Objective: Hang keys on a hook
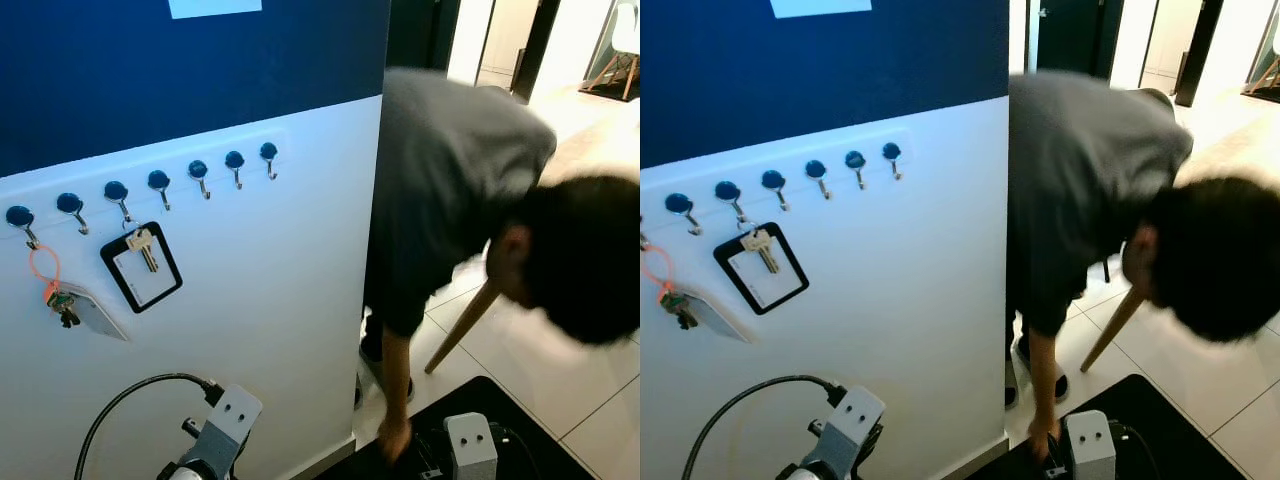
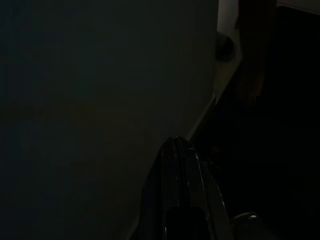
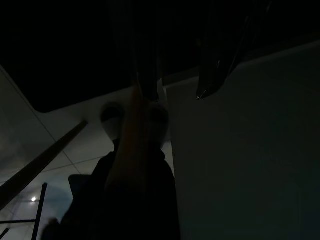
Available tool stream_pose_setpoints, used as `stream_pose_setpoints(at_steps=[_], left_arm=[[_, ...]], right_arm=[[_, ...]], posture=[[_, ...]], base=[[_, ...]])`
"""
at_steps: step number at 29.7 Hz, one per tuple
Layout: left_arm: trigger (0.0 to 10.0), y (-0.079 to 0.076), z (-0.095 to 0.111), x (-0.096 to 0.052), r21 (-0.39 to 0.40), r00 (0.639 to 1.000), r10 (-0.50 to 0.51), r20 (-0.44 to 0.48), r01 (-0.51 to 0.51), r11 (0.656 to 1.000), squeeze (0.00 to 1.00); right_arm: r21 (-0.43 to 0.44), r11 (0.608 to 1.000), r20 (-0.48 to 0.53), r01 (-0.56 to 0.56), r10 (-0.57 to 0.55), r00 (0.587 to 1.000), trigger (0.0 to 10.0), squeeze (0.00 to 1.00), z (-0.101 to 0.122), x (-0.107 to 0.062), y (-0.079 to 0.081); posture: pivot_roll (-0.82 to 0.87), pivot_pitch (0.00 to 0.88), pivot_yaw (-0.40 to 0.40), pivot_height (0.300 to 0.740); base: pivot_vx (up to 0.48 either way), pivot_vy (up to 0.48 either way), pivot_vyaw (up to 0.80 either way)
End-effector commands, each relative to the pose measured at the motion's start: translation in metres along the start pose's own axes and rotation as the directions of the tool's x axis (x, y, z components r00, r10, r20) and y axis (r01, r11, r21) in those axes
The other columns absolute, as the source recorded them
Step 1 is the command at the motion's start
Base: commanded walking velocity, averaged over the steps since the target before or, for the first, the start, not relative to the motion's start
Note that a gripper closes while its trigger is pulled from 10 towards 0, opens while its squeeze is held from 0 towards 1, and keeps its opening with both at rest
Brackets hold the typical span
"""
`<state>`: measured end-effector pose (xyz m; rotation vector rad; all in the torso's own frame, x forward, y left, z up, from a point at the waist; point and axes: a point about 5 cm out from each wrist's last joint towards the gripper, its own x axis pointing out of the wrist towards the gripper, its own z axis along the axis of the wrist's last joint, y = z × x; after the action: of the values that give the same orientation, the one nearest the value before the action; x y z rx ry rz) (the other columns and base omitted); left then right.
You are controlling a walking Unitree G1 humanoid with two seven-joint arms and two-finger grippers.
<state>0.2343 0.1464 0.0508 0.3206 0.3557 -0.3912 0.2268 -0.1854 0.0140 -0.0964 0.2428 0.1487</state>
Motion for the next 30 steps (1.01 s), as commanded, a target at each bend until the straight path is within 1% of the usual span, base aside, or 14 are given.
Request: stream_pose_setpoints(at_steps=[1,13,16,22,27,30], left_arm=[[10.0,-0.0014,-0.0094,-0.0019,-0.029,1.000,0.010,-0.028,-0.011,1.000,0.00],[10.0,-0.0032,-0.0131,-0.0018,-0.036,1.000,0.023,-0.020,-0.024,0.999,0.00],[10.0,-0.0034,-0.0140,-0.0021,-0.025,1.000,0.022,-0.017,-0.023,0.999,0.00],[10.0,-0.0039,-0.0141,-0.0017,-0.041,1.000,0.022,-0.008,-0.022,0.999,0.00],[10.0,-0.0055,-0.0136,-0.0011,-0.036,1.000,0.019,-0.003,-0.019,0.999,0.00],[10.0,-0.0061,-0.0138,-0.0009,-0.036,1.000,0.018,-0.002,-0.018,0.999,0.00]], right_arm=[[-0.002,1.000,-0.011,0.000,0.000,1.000,10.0,0.00,-0.0041,-0.0016,-0.0002],[-0.009,1.000,0.002,-0.011,0.011,1.000,10.0,0.00,-0.0031,0.0027,0.0019],[-0.007,1.000,0.004,-0.011,0.011,1.000,10.0,0.00,-0.0033,0.0031,0.0022],[0.003,1.000,0.005,-0.009,0.009,1.000,10.0,0.00,-0.0038,0.0032,0.0019],[0.009,1.000,0.001,-0.009,0.009,1.000,10.0,0.00,-0.0049,0.0029,0.0014],[0.011,1.000,-0.001,-0.009,0.009,1.000,10.0,0.00,-0.0053,0.0029,0.0012]], posture=[[0.04,0.125,0.077,0.740],[0.05,0.119,0.072,0.740],[0.05,0.119,0.074,0.740],[0.05,0.121,0.074,0.740],[0.05,0.123,0.072,0.740],[0.05,0.124,0.072,0.740]], base=[[0.000,0.000,0.00],[0.000,0.000,0.00],[0.000,0.000,0.00],[0.000,0.000,0.00],[0.000,0.000,0.00],[0.000,0.000,-0.76]])
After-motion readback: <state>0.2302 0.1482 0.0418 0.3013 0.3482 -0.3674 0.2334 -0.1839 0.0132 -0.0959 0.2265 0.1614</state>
